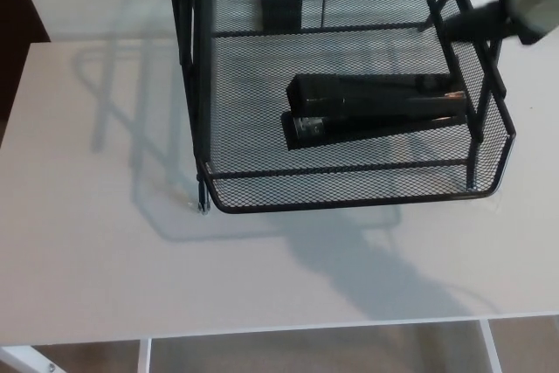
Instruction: The robot walks towards a desk on which a file tray is kept in the middle and a stapler is kept to its right. The robot lifts the stapler using its right hand and places it on the file tray.
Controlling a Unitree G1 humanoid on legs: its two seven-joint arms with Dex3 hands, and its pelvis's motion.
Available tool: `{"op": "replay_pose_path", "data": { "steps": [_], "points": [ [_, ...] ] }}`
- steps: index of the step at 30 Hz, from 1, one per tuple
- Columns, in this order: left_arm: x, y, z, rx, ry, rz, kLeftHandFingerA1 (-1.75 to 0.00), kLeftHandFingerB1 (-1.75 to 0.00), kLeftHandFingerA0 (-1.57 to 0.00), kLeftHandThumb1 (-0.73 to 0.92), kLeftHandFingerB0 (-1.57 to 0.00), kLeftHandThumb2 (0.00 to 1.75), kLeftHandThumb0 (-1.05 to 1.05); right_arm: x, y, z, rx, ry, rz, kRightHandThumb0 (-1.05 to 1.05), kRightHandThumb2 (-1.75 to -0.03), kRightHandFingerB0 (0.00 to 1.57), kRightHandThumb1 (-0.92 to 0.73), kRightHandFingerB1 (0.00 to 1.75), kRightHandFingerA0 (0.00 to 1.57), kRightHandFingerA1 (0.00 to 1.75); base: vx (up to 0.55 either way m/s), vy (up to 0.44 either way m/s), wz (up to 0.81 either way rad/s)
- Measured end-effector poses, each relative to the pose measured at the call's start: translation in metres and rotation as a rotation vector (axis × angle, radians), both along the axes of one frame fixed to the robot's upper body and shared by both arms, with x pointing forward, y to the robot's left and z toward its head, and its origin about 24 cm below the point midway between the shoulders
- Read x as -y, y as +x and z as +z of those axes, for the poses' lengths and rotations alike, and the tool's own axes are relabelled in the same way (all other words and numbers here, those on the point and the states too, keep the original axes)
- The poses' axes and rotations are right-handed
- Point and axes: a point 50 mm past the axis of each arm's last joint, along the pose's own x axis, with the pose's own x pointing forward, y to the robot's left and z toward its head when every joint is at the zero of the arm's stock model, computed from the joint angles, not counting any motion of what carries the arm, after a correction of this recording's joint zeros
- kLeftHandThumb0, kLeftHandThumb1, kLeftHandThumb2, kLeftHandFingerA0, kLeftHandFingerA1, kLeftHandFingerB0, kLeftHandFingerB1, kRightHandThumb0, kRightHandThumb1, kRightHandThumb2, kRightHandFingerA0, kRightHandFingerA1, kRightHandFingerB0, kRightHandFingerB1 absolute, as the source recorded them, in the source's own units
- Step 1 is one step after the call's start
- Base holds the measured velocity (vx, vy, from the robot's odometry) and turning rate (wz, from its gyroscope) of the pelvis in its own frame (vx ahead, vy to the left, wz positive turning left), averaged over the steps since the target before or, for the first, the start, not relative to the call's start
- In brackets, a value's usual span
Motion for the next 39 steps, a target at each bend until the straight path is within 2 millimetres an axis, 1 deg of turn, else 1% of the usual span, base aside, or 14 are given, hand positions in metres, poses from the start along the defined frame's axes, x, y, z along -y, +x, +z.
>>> {"op": "replay_pose_path", "data": {
  "steps": [4, 5, 7, 8, 13, 14, 17, 18, 20, 21, 23, 30, 34, 39],
  "points": [
    [0.001, 0.001, 0.000, 0.003, -0.002, -0.001, -0.84, -0.77, -0.40, 0.56, -0.45, 0.84, -0.76, 0.026, -0.011, 0.018, 0.052, 0.053, -0.057, -0.91, -0.83, 0.00, -0.52, 0.12, 0.00, 0.04, 0.00, 0.000, 0.00],
    [0.001, 0.001, 0.000, 0.003, -0.002, -0.002, -0.84, -0.78, -0.39, 0.58, -0.43, 0.85, -0.76, 0.034, -0.013, 0.022, 0.063, 0.064, -0.077, -0.70, -0.59, 0.03, -0.61, 0.30, 0.07, 0.55, 0.00, 0.000, 0.00],
    [0.001, 0.001, 0.000, 0.004, -0.003, -0.002, -0.85, -0.78, -0.40, 0.55, -0.43, 0.84, -0.78, 0.046, -0.017, 0.027, 0.077, 0.083, -0.112, -0.68, -0.86, 0.00, -0.48, 0.32, 0.32, 0.76, 0.00, 0.000, 0.00],
    [0.001, 0.002, 0.000, 0.003, -0.003, -0.003, -0.83, -0.77, -0.39, 0.54, -0.43, 0.88, -0.80, 0.053, -0.020, 0.029, 0.083, 0.093, -0.130, -0.66, -0.59, 0.02, -0.62, 0.24, 0.08, 0.67, 0.00, 0.000, 0.00],
    [0.001, 0.002, -0.001, 0.004, -0.003, -0.004, -0.88, -0.80, -0.35, 0.60, -0.42, 0.81, -0.80, 0.090, -0.031, 0.034, 0.097, 0.149, -0.237, -0.70, -0.88, 0.03, -0.45, 0.26, 0.00, 0.28, 0.00, 0.000, 0.00],
    [0.001, 0.002, -0.001, 0.003, -0.003, -0.004, -0.79, -0.76, -0.38, 0.46, -0.43, 1.06, -0.84, 0.098, -0.034, 0.034, 0.098, 0.162, -0.262, -0.72, -0.78, 0.01, -0.52, 0.16, 0.00, 0.10, 0.00, 0.000, 0.00],
    [0.001, 0.002, -0.001, 0.004, -0.004, -0.004, -0.76, -0.74, -0.33, 0.45, -0.36, 1.06, -0.78, 0.118, -0.040, 0.032, 0.091, 0.191, -0.327, -0.70, -0.87, 0.00, -0.47, 0.27, 0.00, 0.29, 0.00, 0.000, 0.00],
    [0.001, 0.002, -0.001, 0.004, -0.004, -0.004, -0.78, -0.76, -0.35, 0.46, -0.39, 1.07, -0.83, 0.125, -0.042, 0.029, 0.084, 0.201, -0.350, -0.63, -0.60, 0.09, -0.61, 0.26, 0.03, 0.39, 0.00, 0.000, 0.00],
    [0.001, 0.002, -0.001, 0.004, -0.004, -0.003, -0.77, -0.74, -0.32, 0.47, -0.36, 1.09, -0.83, 0.145, -0.047, 0.020, 0.055, 0.237, -0.410, -0.67, -0.84, 0.06, -0.48, 0.28, 0.22, 0.53, 0.00, 0.000, 0.00],
    [0.001, 0.002, -0.001, 0.004, -0.004, -0.003, -0.87, -0.79, -0.37, 0.61, -0.38, 0.81, -0.82, 0.156, -0.049, 0.012, 0.034, 0.259, -0.444, -0.37, -0.98, 0.00, -0.42, 0.51, 0.00, 0.51, 0.00, 0.000, 0.00],
    [0.001, 0.002, -0.001, 0.004, -0.004, -0.003, -0.89, -0.81, -0.28, 0.61, -0.34, 0.80, -0.82, 0.174, -0.054, -0.002, -0.005, 0.296, -0.500, -0.55, -0.60, 0.11, -0.62, 0.26, 0.09, 0.46, 0.00, 0.000, 0.00],
    [0.001, 0.001, -0.001, 0.003, -0.004, -0.002, -0.76, -0.72, -0.33, 0.46, -0.32, 1.09, -0.78, 0.242, -0.081, -0.078, -0.170, 0.531, -0.714, -0.44, -0.58, 0.21, -0.62, 0.31, 0.34, 0.50, 0.00, 0.000, 0.00],
    [0.001, 0.001, -0.001, 0.002, -0.005, -0.001, -0.86, -0.79, -0.31, 0.61, -0.33, 0.83, -0.78, 0.270, -0.107, -0.132, -0.241, 0.734, -0.830, -0.41, -0.59, 0.16, -0.64, 0.31, 0.39, 0.81, 0.00, 0.000, 0.00],
    [0.001, 0.000, -0.001, 0.010, -0.008, 0.010, -0.79, -0.74, -0.35, 0.50, -0.29, 1.12, -0.79, 0.286, -0.149, -0.203, -0.291, 1.031, -0.977, -0.49, -0.61, 0.24, -0.66, 0.30, 0.21, 0.59, 0.00, 0.000, 0.00]
  ]
}}
